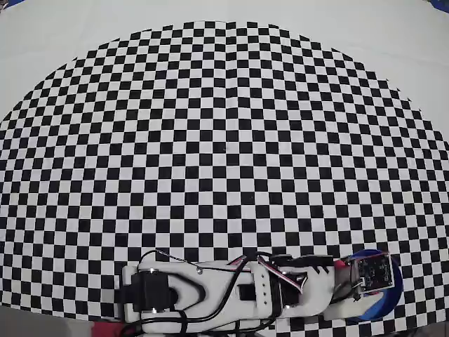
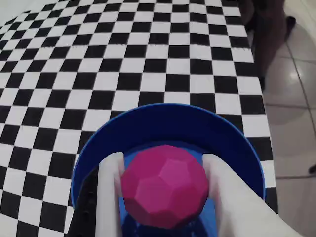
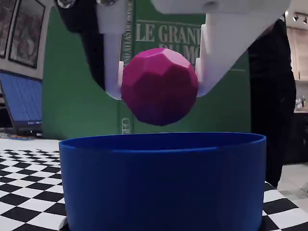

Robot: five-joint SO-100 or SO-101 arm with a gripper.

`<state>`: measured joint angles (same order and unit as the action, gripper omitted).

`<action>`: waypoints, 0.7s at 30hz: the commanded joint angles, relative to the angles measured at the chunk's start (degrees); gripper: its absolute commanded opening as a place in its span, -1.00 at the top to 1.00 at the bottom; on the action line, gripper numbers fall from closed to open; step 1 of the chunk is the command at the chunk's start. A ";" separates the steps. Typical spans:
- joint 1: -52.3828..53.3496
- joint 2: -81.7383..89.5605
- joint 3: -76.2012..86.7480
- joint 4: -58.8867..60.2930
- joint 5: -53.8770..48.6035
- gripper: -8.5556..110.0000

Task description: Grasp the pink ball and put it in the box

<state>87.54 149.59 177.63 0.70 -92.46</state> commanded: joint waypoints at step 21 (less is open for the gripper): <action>0.70 -4.83 -1.32 -4.57 -0.44 0.85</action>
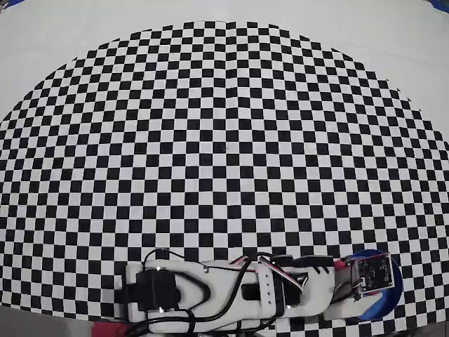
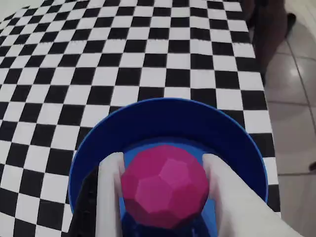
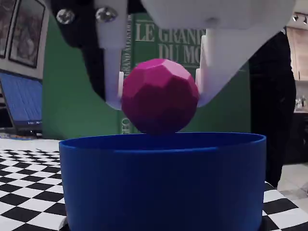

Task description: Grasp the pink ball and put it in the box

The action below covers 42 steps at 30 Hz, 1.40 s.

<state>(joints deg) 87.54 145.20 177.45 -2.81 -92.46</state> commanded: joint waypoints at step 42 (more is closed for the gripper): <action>0.18 -3.43 -2.64 -3.43 -0.44 0.49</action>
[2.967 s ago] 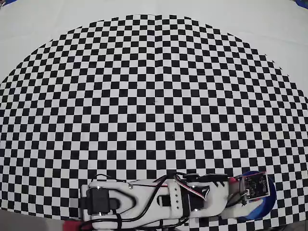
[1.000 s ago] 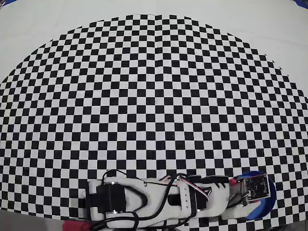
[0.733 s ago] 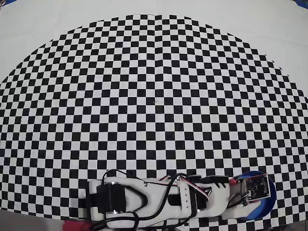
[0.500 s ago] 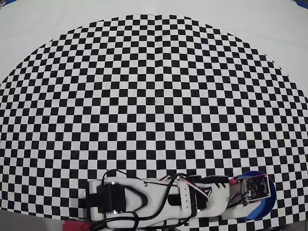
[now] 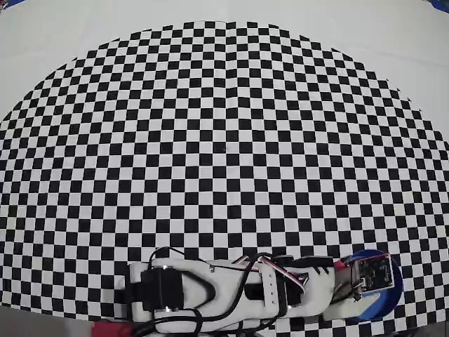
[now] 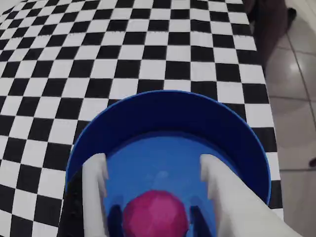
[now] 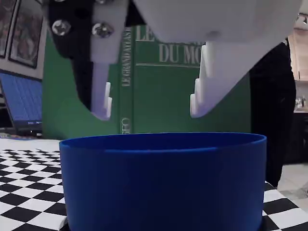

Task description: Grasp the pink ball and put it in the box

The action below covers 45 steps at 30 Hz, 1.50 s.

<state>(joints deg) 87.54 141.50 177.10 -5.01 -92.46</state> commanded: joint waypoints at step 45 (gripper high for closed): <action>-60.38 34.89 -11.69 25.58 75.15 0.86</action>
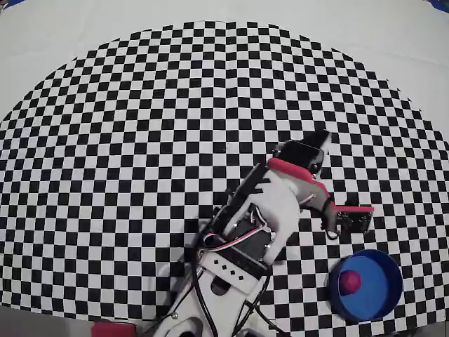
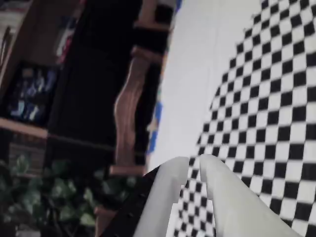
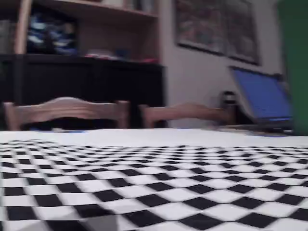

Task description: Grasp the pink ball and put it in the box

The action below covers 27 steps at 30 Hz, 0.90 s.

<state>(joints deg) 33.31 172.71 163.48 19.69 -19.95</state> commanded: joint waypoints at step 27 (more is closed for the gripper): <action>-32.96 13.62 14.94 26.02 11.78 0.85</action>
<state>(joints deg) 0.09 185.36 177.89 42.71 -8.70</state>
